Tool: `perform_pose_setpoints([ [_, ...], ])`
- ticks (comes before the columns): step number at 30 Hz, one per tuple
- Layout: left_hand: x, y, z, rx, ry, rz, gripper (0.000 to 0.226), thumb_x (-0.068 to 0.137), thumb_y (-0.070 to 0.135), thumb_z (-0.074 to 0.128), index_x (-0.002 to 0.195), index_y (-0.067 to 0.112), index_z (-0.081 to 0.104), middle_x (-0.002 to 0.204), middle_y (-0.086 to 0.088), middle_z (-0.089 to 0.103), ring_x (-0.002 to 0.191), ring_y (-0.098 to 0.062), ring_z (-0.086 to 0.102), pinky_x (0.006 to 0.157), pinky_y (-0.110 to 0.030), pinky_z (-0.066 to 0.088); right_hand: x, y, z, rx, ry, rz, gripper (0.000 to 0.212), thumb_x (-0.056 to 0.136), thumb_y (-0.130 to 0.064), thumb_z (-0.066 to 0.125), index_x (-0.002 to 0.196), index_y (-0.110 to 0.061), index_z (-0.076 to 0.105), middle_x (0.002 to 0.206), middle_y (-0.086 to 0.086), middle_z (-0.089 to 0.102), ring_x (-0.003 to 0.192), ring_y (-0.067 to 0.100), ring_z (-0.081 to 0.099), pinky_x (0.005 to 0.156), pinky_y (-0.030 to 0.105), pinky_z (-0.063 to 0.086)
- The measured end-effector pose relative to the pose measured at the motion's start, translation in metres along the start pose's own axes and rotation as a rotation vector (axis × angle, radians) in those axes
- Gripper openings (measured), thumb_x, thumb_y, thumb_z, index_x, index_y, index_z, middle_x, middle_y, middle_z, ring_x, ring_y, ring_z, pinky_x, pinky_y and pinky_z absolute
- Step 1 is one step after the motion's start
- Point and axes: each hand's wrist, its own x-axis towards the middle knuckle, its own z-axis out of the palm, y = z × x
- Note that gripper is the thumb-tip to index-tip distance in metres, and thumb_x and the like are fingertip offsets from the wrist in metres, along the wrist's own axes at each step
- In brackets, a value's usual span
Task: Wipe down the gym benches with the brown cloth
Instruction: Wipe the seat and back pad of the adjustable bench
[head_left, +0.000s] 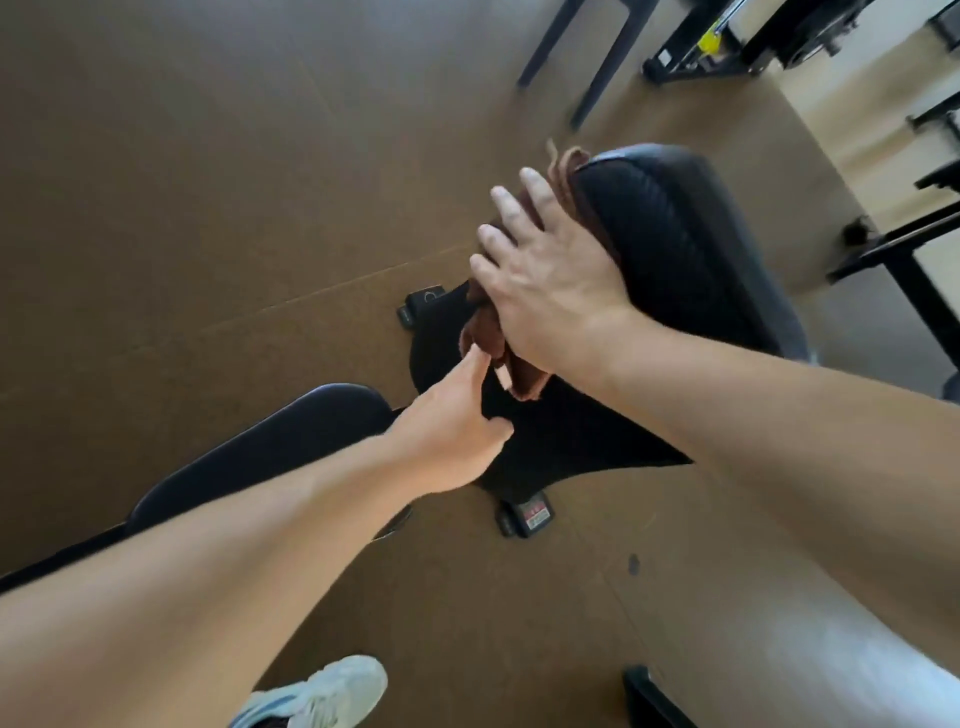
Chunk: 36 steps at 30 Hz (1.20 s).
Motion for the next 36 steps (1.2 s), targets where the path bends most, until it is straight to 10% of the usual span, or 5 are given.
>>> perform_pose_setpoints([
  [3, -0.013, -0.042, 0.008, 0.196, -0.092, -0.105, 0.081, 0.101, 0.021, 0.056, 0.161, 0.039, 0.005, 0.17, 0.007, 0.015, 0.147, -0.022, 0.039, 0.115, -0.043, 0.04, -0.025, -0.08, 0.044, 0.031, -0.091, -0.237, 0.059, 0.108, -0.044, 0.033, 0.16, -0.016, 0.038, 0.174, 0.014, 0.017, 0.162, 0.042, -0.001, 0.124, 0.063, -0.014],
  [7, -0.05, -0.082, 0.014, 0.23, -0.151, -0.192, 0.082, 0.103, 0.026, 0.056, 0.16, 0.042, 0.0, 0.17, 0.012, -0.002, 0.156, -0.019, 0.019, 0.122, -0.038, 0.031, -0.093, -0.162, 0.085, 0.058, -0.284, -0.547, 0.063, 0.107, -0.042, 0.045, 0.163, -0.015, 0.034, 0.175, 0.014, 0.014, 0.162, 0.038, 0.006, 0.126, 0.059, -0.01],
  [14, -0.053, -0.029, 0.018, 0.115, 0.008, 0.165, 0.082, 0.102, 0.016, 0.056, 0.156, 0.05, 0.004, 0.151, 0.045, -0.016, 0.146, 0.014, -0.018, 0.126, -0.025, 0.007, -0.158, -0.067, 0.036, 0.401, 0.068, 0.107, 0.059, 0.101, -0.021, 0.044, 0.158, -0.007, 0.041, 0.171, 0.017, 0.024, 0.161, 0.034, 0.014, 0.129, 0.052, -0.013],
  [24, -0.036, 0.058, 0.017, -0.129, 0.303, 0.259, 0.085, 0.099, 0.003, 0.056, 0.161, 0.039, 0.01, 0.165, 0.029, 0.008, 0.15, 0.012, -0.002, 0.125, -0.024, 0.01, -0.141, 0.018, 0.001, 0.724, 0.233, 0.602, 0.084, 0.094, -0.045, 0.059, 0.167, -0.02, 0.025, 0.173, 0.015, 0.021, 0.158, 0.043, 0.021, 0.126, 0.058, 0.028],
  [36, -0.024, -0.046, 0.0, -0.1, 0.292, -0.06, 0.086, 0.099, 0.007, 0.056, 0.16, 0.044, 0.008, 0.166, 0.024, 0.014, 0.142, -0.026, 0.045, 0.117, -0.045, 0.041, 0.074, -0.056, 0.005, 0.163, -0.155, 0.074, 0.032, 0.106, -0.026, 0.041, 0.113, -0.018, 0.071, 0.111, 0.009, 0.074, 0.106, 0.032, 0.068, 0.099, 0.047, 0.045],
])
